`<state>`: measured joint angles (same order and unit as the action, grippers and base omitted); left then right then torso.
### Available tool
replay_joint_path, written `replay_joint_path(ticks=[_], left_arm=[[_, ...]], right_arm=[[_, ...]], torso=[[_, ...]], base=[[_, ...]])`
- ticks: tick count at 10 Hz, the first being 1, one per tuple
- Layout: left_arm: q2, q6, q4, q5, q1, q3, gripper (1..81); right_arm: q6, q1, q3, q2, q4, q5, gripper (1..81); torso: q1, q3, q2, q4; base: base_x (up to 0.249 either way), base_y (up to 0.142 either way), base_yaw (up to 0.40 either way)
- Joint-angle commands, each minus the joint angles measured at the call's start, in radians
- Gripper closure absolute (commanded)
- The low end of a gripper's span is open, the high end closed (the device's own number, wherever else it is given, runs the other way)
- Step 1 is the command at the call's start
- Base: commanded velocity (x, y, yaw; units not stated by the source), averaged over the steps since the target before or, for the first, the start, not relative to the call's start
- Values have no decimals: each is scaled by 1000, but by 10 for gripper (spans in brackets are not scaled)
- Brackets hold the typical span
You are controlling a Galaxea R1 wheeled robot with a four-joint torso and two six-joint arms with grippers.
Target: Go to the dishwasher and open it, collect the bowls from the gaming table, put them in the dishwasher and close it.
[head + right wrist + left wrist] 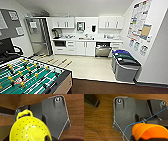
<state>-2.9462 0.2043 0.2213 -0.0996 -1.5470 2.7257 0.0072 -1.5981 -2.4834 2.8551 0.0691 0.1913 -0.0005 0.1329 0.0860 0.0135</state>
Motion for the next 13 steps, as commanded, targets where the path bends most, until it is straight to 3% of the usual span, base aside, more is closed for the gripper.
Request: replay_joint_path(ticks=[1, 13], left_arm=[[5, -9, 12, 52, 37, 3, 811], [2, -8, 7, 50, 38, 3, 811]], right_arm=[[-3, 39, 2, -14, -12, -49, 811], [-3, 46, 0, -12, -12, -49, 811]], torso=[[1, 0, 0, 0], [1, 0, 0, 0]], base=[[175, -73, 0], [178, -69, 0]])
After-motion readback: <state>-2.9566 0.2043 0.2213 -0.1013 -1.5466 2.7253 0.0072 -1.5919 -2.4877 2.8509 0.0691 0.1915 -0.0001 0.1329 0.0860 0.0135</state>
